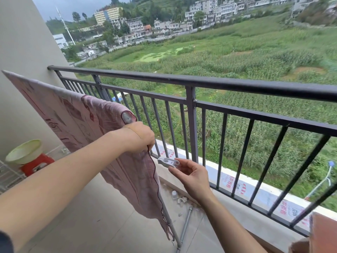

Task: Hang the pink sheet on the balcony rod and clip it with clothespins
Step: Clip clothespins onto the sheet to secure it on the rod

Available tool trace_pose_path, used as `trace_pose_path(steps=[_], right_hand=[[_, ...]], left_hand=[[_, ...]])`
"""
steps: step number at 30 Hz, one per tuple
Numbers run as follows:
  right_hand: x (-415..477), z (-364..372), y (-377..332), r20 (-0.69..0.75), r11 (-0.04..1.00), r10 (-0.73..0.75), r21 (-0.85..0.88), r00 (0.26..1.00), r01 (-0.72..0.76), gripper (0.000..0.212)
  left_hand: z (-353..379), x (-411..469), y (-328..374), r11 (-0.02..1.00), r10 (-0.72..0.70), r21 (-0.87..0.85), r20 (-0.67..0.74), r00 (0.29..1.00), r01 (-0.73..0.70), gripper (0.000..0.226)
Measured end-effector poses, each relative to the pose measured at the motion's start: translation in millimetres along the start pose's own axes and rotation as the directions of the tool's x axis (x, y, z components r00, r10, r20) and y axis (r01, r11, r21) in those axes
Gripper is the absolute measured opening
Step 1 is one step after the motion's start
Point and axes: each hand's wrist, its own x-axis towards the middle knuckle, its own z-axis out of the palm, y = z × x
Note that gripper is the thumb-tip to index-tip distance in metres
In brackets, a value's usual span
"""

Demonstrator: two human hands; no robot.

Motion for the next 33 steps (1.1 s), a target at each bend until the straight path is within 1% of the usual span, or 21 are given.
trace_pose_path(steps=[3, 7, 10, 14, 18, 21, 23, 25, 27, 29, 30, 32, 33], right_hand=[[-1.2, 5.8, -0.6, -0.024, 0.999, -0.052, -0.003, 0.998, 0.052, 0.032], [0.5, 15.7, -2.0, -0.063, 0.994, -0.103, 0.032, 0.993, 0.106, 0.022], [6.8, 25.8, -5.1, -0.076, 0.992, -0.117, 0.035, 0.99, 0.12, 0.021], [15.1, 44.6, -3.2, -0.04, 0.985, -0.166, -0.044, 0.985, 0.164, 0.02], [20.6, 52.5, 1.0, -0.042, 0.987, -0.141, -0.08, 0.989, 0.137, 0.026], [22.3, 47.2, 1.3, 0.067, 0.986, -0.089, -0.137, 0.994, 0.098, 0.036], [20.0, 41.3, 1.3, 0.118, 0.976, -0.07, -0.198, 0.991, 0.093, 0.046], [16.8, 33.9, 0.7, 0.12, 0.972, -0.047, -0.222, 0.992, 0.073, 0.056], [13.7, 24.7, 0.0, 0.103, 0.967, -0.041, -0.247, 0.994, 0.065, 0.055], [10.7, 12.0, -0.3, 0.053, 0.945, -0.069, -0.316, 0.996, 0.083, 0.047], [9.2, 3.2, 0.9, 0.011, 0.922, -0.098, -0.375, 0.995, 0.095, 0.044], [4.7, -19.5, 6.3, -0.077, 0.835, -0.162, -0.542, 0.984, 0.095, 0.047], [0.9, -32.5, 11.0, -0.116, 0.783, -0.187, -0.618, 0.975, 0.077, 0.051]], left_hand=[[-0.2, -1.2, 0.3, 0.999, 0.003, -0.043, -0.036, 0.999, -0.004, 0.018], [3.9, -4.0, 1.2, 0.999, 0.019, -0.028, -0.067, 0.998, -0.021, 0.018], [4.1, -5.1, 1.1, 0.998, 0.043, -0.031, -0.092, 0.995, -0.046, 0.019], [1.8, -6.6, 2.3, 0.996, 0.033, -0.079, -0.089, 0.995, -0.041, 0.017], [0.2, -9.3, 3.3, 0.993, 0.022, -0.113, -0.101, 0.995, -0.033, 0.017], [0.0, -10.8, 5.4, 0.996, 0.018, -0.09, -0.11, 0.994, -0.028, 0.019], [-0.2, -10.8, 7.0, 0.997, -0.001, -0.072, -0.109, 0.994, -0.007, 0.019], [-1.0, -10.1, 8.7, 0.996, -0.029, -0.083, -0.105, 0.994, 0.021, 0.019], [-1.6, -7.7, 11.3, 0.987, -0.076, -0.151, -0.148, 0.986, 0.053, 0.024], [-1.3, -2.0, 16.3, 0.947, -0.188, -0.298, -0.227, 0.955, 0.116, 0.036], [-0.6, 2.7, 21.1, 0.928, -0.256, -0.34, -0.286, 0.924, 0.152, 0.04], [3.5, 14.3, 39.0, 0.908, -0.366, -0.361, -0.444, 0.818, 0.21, 0.046], [6.5, 19.2, 52.7, 0.902, -0.392, -0.378, -0.521, 0.758, 0.207, 0.049]])
